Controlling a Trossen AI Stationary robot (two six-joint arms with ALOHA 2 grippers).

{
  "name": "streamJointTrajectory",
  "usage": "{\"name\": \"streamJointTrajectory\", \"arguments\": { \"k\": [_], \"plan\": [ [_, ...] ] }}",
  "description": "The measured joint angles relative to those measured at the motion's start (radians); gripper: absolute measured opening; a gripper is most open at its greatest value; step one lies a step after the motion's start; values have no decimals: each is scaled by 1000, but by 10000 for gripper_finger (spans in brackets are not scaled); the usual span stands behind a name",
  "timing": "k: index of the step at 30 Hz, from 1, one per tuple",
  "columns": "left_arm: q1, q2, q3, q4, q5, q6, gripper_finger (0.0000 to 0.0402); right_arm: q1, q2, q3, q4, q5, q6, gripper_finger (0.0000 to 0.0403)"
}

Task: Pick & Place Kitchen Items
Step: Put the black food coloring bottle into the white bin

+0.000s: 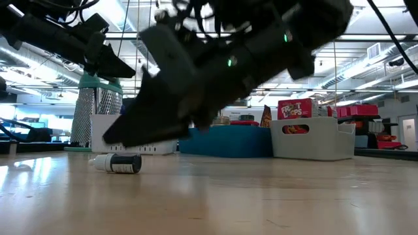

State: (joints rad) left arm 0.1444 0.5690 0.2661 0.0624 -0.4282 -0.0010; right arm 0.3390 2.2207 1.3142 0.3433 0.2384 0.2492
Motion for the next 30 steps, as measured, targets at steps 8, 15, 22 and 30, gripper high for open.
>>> {"name": "streamJointTrajectory", "arguments": {
  "k": [8, 15, 22, 30],
  "plan": [
    [0, 0, 0, 0, 0, 95, 194, 26, 140, 1, 195, 73, -7, 187],
    [1, 0, 0, 5, 0, 135, 194, 22, 191, 5, 220, 99, -20, 159],
    [1, 0, 0, 5, 4, 86, 194, 0, 193, 3, 225, 77, -25, 66],
    [1, 0, 0, -3, 58, -9, 194, -110, 99, -8, 195, 30, -124, 78]
  ]
}}
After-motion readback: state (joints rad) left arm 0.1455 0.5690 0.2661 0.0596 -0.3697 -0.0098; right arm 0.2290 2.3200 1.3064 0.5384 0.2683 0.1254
